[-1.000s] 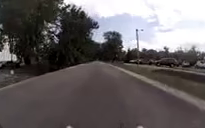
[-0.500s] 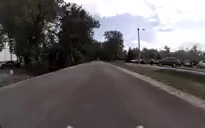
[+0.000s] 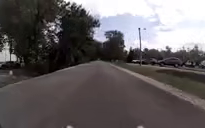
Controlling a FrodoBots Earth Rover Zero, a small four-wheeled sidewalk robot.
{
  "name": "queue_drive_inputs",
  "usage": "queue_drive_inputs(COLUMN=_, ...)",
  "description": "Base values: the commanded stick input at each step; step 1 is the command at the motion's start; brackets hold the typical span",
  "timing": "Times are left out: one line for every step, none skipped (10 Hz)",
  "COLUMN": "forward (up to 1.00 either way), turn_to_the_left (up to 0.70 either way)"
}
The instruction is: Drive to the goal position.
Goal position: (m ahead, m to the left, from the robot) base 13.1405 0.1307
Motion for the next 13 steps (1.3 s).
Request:
queue_drive_inputs(forward=0.7, turn_to_the_left=0.0)
queue_drive_inputs(forward=0.7, turn_to_the_left=0.0)
queue_drive_inputs(forward=0.7, turn_to_the_left=0.0)
queue_drive_inputs(forward=0.7, turn_to_the_left=0.0)
queue_drive_inputs(forward=0.7, turn_to_the_left=0.0)
queue_drive_inputs(forward=0.7, turn_to_the_left=0.0)
queue_drive_inputs(forward=0.7, turn_to_the_left=0.0)
queue_drive_inputs(forward=0.7, turn_to_the_left=0.0)
queue_drive_inputs(forward=0.7, turn_to_the_left=0.0)
queue_drive_inputs(forward=0.7, turn_to_the_left=0.0)
queue_drive_inputs(forward=0.7, turn_to_the_left=0.0)
queue_drive_inputs(forward=0.7, turn_to_the_left=0.0)
queue_drive_inputs(forward=0.7, turn_to_the_left=0.0)
